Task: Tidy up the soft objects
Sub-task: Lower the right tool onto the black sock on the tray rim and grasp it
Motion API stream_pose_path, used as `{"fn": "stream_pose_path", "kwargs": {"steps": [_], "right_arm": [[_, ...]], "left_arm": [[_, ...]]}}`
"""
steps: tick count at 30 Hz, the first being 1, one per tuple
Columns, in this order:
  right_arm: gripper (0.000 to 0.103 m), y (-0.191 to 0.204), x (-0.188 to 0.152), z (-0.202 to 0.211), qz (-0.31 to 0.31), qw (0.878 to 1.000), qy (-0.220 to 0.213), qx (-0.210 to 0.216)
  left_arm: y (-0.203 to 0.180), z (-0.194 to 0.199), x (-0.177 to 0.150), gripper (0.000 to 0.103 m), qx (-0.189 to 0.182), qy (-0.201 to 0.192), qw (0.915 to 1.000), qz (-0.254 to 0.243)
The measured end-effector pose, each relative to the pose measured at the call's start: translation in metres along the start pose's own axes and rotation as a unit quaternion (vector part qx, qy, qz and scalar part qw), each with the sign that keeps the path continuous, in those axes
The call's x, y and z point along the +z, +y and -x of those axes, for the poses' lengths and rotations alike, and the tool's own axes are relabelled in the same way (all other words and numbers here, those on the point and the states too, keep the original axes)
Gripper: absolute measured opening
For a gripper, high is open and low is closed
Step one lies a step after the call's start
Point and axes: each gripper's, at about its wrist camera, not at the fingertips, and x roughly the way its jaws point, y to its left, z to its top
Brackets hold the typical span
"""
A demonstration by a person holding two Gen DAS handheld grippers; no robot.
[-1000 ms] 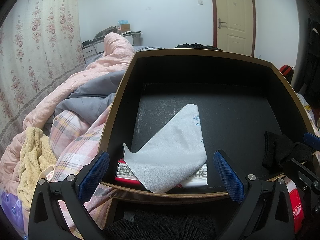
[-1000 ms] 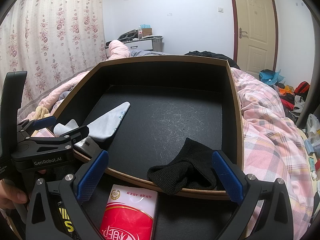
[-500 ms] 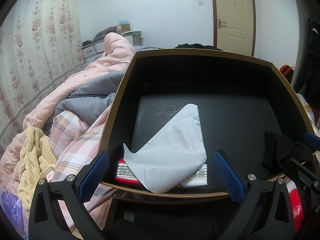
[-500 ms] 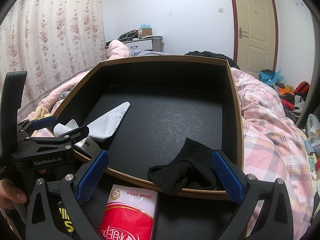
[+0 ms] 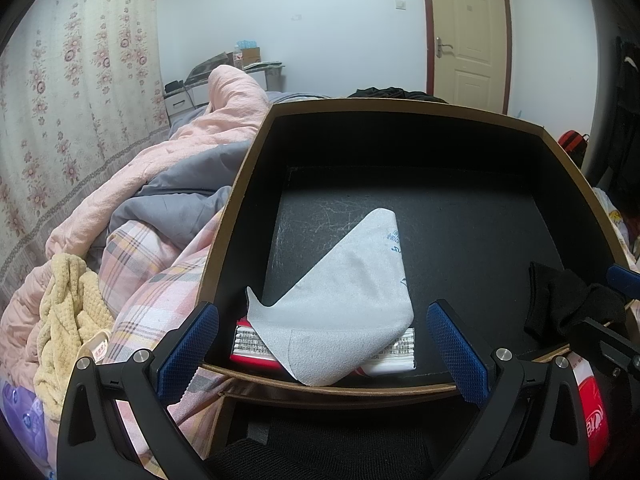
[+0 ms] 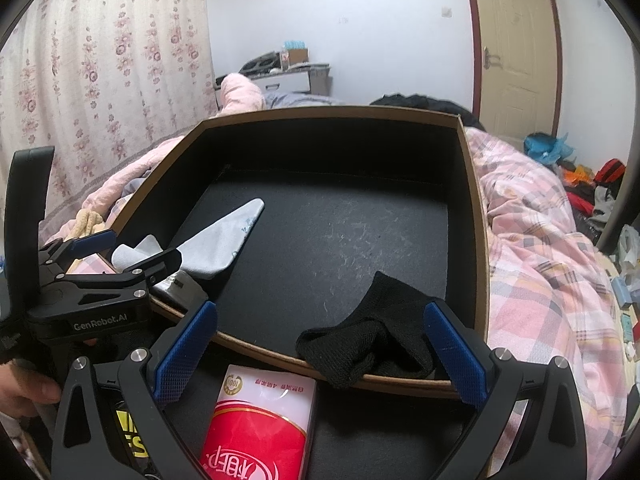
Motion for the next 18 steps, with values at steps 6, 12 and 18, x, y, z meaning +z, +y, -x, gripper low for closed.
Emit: {"fn": "stream_pose_path", "kwargs": {"steps": [6,12,18], "right_arm": [[0.102,0.000,0.009,0.004,0.000,0.999,0.038,-0.001],[0.102,-0.021,0.033,0.025,-0.028,0.998,0.040,0.028],[0.102,-0.044,0.056,0.013,-0.074,0.990,0.108,0.053]], "left_arm": [[-0.001,0.003,0.001,0.103,-0.002,0.002,1.0000,-0.002],[-0.001,0.003,0.001,0.103,-0.003,0.001,1.0000,-0.001],[-0.001,0.003,0.001,0.103,-0.003,0.001,1.0000,-0.001]]}}
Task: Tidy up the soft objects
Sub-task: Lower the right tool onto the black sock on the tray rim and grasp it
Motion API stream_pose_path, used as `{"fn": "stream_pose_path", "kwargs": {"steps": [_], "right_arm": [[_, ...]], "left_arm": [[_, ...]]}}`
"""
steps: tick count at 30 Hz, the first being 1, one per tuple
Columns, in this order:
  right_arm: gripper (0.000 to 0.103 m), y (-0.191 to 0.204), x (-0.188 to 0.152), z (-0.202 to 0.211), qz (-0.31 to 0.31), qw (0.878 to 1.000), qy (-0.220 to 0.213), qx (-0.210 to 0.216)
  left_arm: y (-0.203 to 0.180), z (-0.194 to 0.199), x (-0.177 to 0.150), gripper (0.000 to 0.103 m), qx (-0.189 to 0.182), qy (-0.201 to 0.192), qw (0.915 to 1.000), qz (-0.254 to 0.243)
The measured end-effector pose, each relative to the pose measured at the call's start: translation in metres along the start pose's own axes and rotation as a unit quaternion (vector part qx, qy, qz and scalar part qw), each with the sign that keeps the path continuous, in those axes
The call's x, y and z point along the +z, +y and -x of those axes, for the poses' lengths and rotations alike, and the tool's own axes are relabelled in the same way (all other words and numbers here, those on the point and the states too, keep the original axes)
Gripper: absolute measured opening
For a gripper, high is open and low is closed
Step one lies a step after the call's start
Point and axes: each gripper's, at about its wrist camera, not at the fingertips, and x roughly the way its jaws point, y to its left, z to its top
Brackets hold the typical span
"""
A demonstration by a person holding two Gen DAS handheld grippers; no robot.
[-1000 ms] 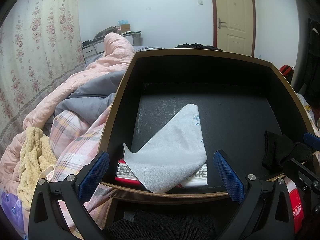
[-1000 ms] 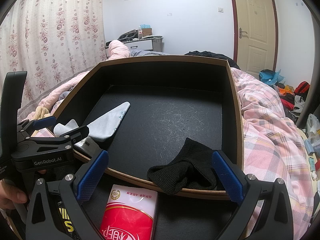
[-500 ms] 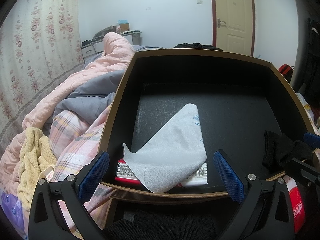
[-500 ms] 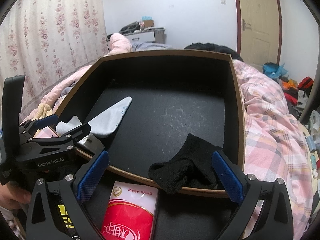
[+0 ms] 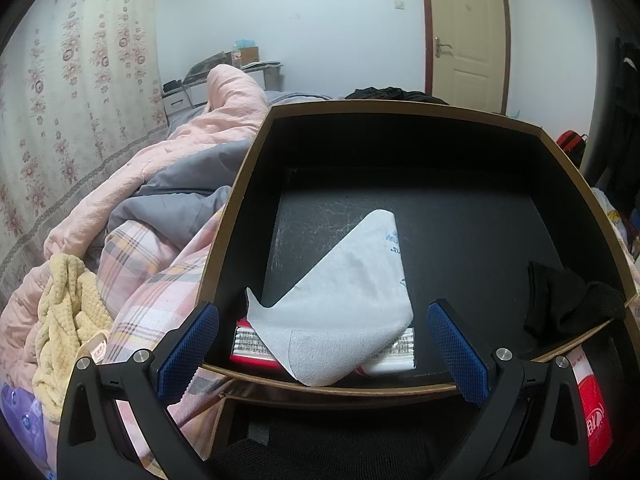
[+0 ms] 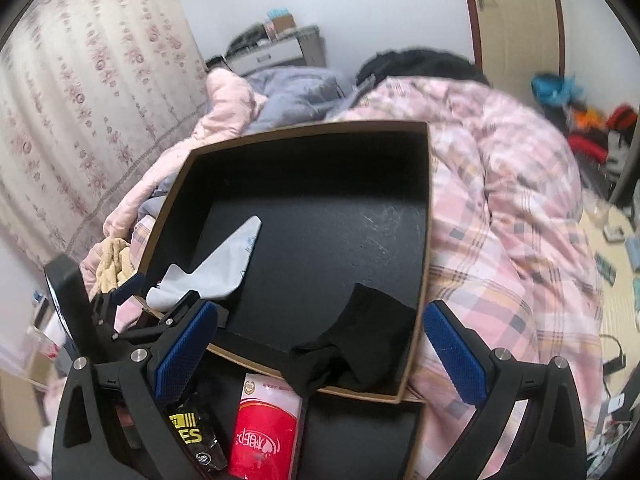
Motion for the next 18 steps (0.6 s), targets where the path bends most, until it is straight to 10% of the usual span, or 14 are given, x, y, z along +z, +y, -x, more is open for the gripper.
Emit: {"fn": "stream_pose_path", "kwargs": {"steps": [9,18], "right_arm": [[0.102,0.028,0.011,-0.036,0.046,0.993,0.080,-0.079],[0.073,0.056,0.015,-0.064,0.110,0.976,0.163,-0.097]], "left_arm": [[0.001,0.000,0.000,0.103,0.000,-0.001,1.0000,0.001],[0.001,0.000,0.000,0.103,0.000,0.000,1.0000,0.000]]}}
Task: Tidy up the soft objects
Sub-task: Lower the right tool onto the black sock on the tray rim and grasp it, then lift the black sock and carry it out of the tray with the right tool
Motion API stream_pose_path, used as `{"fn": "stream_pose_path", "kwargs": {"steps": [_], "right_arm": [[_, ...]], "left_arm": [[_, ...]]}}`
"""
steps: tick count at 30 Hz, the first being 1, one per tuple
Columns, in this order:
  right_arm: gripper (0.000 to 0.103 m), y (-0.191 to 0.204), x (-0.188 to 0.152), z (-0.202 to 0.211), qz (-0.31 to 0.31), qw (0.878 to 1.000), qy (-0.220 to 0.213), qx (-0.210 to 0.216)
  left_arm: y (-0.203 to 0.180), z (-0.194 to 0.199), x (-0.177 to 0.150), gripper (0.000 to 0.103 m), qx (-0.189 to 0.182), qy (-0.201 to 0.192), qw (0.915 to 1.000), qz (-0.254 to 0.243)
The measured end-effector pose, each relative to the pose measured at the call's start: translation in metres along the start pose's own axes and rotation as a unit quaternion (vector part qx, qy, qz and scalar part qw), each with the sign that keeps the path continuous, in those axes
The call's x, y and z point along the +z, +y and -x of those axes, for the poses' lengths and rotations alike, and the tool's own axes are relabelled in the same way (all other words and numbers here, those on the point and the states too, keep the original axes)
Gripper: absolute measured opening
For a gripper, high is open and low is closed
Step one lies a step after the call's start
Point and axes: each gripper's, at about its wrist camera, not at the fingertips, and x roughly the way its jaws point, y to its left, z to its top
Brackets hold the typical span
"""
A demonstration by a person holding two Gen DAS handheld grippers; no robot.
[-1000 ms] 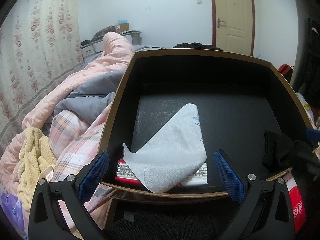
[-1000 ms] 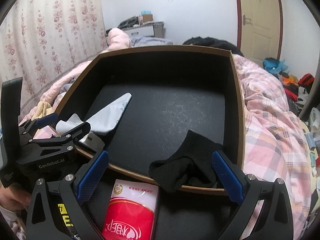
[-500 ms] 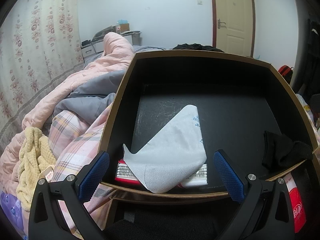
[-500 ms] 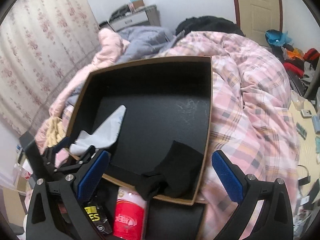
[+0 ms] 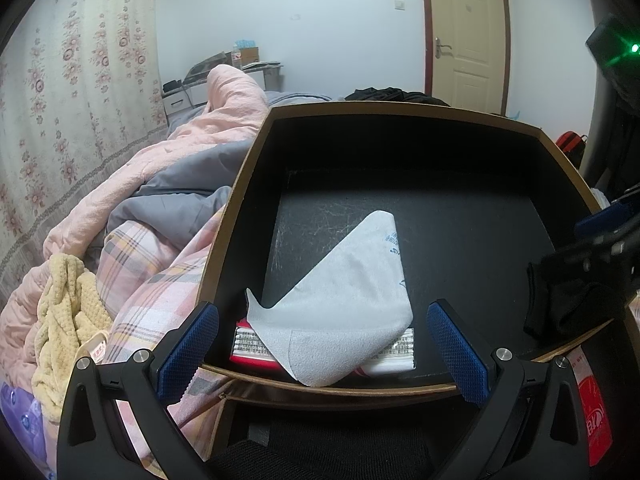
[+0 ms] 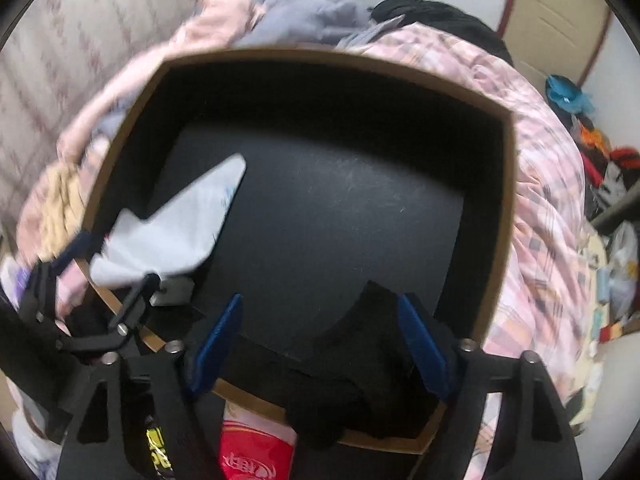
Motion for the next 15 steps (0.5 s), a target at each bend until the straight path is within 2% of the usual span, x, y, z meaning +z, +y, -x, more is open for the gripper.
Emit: {"fn": "stream_pose_path", "kwargs": {"steps": [5,8,11,12,14,15], "right_arm": [[0.073,-0.003,-0.010,-0.009,0.039,0.995,0.077,-0.053],[0.073,-0.003,-0.021,-0.012,0.058,0.992,0.104,-0.048],[0.071,-0.010,-0.028,-0.010,0.046,0.994,0.099,-0.030],[0.069,-0.013,-0.030,-0.011,0.041,0.994,0.099,-0.018],[0.054,-0.016,-0.035,-0.011,0.035,0.994,0.104,-0.004],[0.052,-0.017,-0.037,-0.011,0.031,0.994,0.104,0.001]], "left_arm": [[0.000,0.000,0.000,0.103,0.000,0.000,1.0000,0.000],[0.000,0.000,0.000,0.103,0.000,0.000,1.0000,-0.001],[0.000,0.000,0.000,0.103,0.000,0.000,1.0000,0.000],[0.000,0.001,0.000,0.103,0.000,0.000,1.0000,0.000],[0.000,0.000,0.000,0.103,0.000,0.000,1.0000,0.000],[0.001,0.001,0.000,0.103,0.000,0.000,1.0000,0.000]]}}
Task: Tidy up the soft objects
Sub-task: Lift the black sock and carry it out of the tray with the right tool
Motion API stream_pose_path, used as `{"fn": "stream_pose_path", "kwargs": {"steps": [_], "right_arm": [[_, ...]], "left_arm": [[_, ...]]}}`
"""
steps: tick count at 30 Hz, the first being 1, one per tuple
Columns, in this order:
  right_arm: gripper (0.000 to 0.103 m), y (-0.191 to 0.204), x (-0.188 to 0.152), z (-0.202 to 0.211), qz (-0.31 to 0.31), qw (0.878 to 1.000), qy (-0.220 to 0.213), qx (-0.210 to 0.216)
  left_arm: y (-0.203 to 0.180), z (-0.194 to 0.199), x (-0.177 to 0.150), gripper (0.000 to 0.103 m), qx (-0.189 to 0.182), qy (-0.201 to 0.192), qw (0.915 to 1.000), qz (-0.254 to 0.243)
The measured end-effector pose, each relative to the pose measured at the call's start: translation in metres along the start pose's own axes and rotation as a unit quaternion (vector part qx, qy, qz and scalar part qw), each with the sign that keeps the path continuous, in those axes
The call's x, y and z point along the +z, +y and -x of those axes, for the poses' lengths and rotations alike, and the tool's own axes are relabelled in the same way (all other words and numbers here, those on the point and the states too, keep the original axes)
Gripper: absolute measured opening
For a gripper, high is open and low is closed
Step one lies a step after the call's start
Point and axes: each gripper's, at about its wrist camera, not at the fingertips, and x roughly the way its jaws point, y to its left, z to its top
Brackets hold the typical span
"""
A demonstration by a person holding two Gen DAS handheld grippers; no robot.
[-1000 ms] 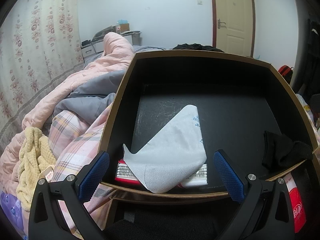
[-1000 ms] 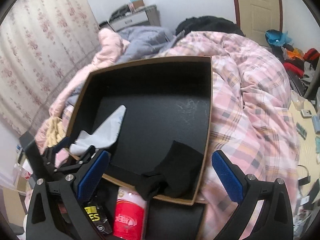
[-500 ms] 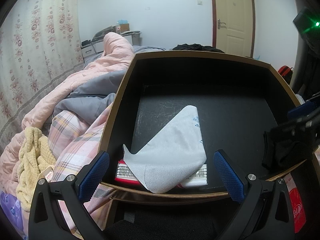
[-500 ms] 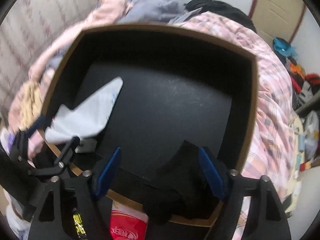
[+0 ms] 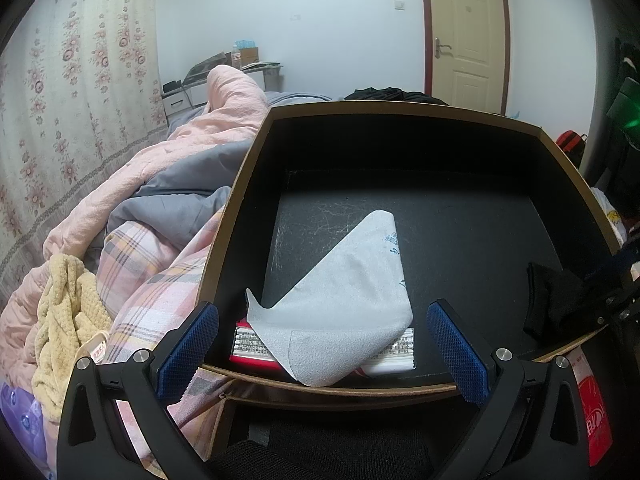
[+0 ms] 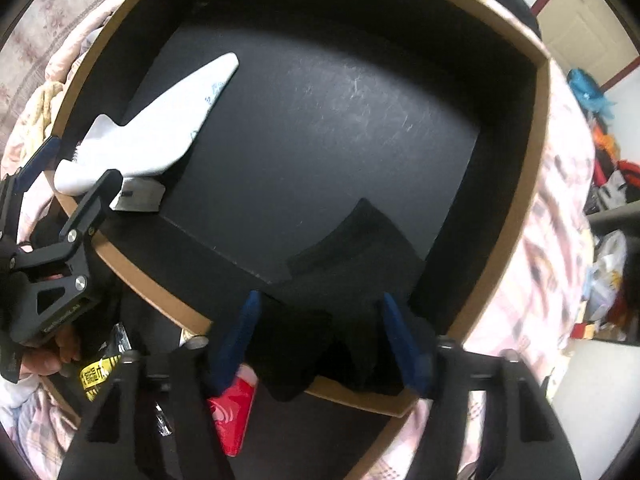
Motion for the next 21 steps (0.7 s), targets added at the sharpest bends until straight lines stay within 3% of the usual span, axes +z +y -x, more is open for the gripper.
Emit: {"fn": "stream_pose_path", "kwargs": {"steps": [4,8,12,16,21], "right_arm": [[0.027,-0.005,-0.007,-0.004,-0.015,0.999,0.008,0.033],[0.017,-0.012,-0.015,-0.005,-0.034,0.997,-0.006,0.065],[0.015,-0.030,-0.029,0.002,-0.061,0.988,-0.055,0.127],[0.015,-0.053,-0.039,0.027,-0.094,0.964,-0.156,0.196],[0.015,-0.067,-0.060,0.054,-0.118,0.942,-0.213,0.232]], "left_arm": [[0.000,0.000,0.000,0.103,0.000,0.000,1.0000,0.000],[0.000,0.000,-0.001,0.103,0.000,0.000,1.0000,0.000],[0.000,0.000,0.000,0.103,0.000,0.000,1.0000,0.000],[0.000,0.000,0.000,0.103,0.000,0.000,1.0000,0.000],[0.000,0.000,0.000,0.103,0.000,-0.001,1.0000,0.001]]}}
